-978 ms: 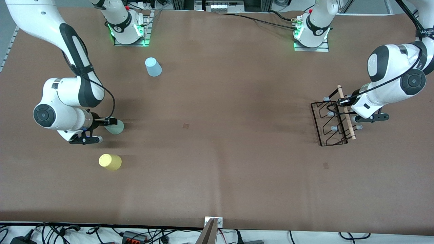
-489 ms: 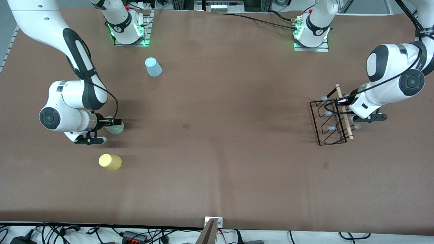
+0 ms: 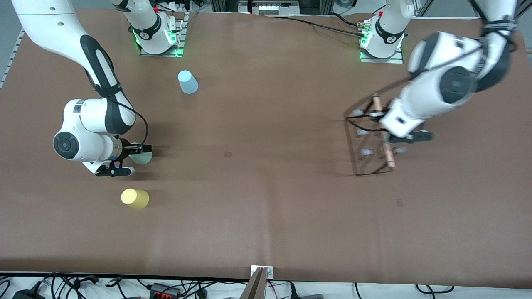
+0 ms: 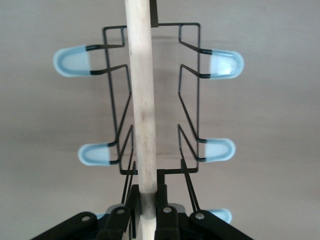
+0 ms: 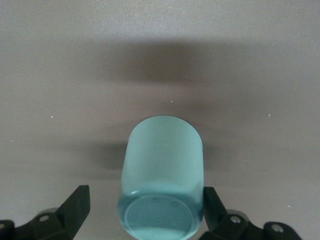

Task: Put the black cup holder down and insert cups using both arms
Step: 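Carry the rack with the left gripper to the table middle and set it down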

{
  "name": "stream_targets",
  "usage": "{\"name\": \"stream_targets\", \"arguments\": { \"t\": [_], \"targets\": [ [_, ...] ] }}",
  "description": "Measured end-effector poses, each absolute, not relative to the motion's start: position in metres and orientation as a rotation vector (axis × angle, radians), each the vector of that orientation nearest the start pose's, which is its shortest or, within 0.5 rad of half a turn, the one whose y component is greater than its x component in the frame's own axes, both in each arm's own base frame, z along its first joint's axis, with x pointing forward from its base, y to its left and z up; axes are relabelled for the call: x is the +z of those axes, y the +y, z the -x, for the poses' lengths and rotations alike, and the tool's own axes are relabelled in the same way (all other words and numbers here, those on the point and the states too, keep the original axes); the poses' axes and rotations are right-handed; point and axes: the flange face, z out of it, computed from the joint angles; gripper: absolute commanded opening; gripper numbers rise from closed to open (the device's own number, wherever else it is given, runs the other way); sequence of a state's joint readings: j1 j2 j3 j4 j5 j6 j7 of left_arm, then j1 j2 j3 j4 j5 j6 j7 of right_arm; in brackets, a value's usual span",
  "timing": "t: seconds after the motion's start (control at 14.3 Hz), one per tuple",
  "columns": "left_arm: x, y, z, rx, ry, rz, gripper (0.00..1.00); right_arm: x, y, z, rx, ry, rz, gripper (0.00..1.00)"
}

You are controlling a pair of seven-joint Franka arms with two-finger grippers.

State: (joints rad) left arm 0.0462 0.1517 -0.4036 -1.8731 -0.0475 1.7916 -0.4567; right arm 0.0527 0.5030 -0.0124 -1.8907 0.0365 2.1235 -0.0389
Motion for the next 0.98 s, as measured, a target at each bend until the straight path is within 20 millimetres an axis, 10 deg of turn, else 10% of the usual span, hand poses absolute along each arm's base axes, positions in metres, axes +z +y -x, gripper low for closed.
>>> {"name": "stream_targets", "arguments": {
  "t": [0.42, 0.7, 0.98],
  "targets": [
    [0.417, -0.344, -0.523, 0.5, -0.271, 3.198, 0.01, 0.22, 0.024, -0.602, 0.422, -0.107, 3.107, 0.31],
    [0.414, -0.416, -0.502, 0.515, -0.263, 3.222, 0.01, 0.225, 0.024, -0.605, 0.417, -0.109, 3.108, 0.27],
    [0.413, -0.448, -0.486, 0.478, -0.265, 3.256, 0.01, 0.287, 0.036, -0.626, 0.413, -0.139, 3.107, 0.27]
  ]
}}
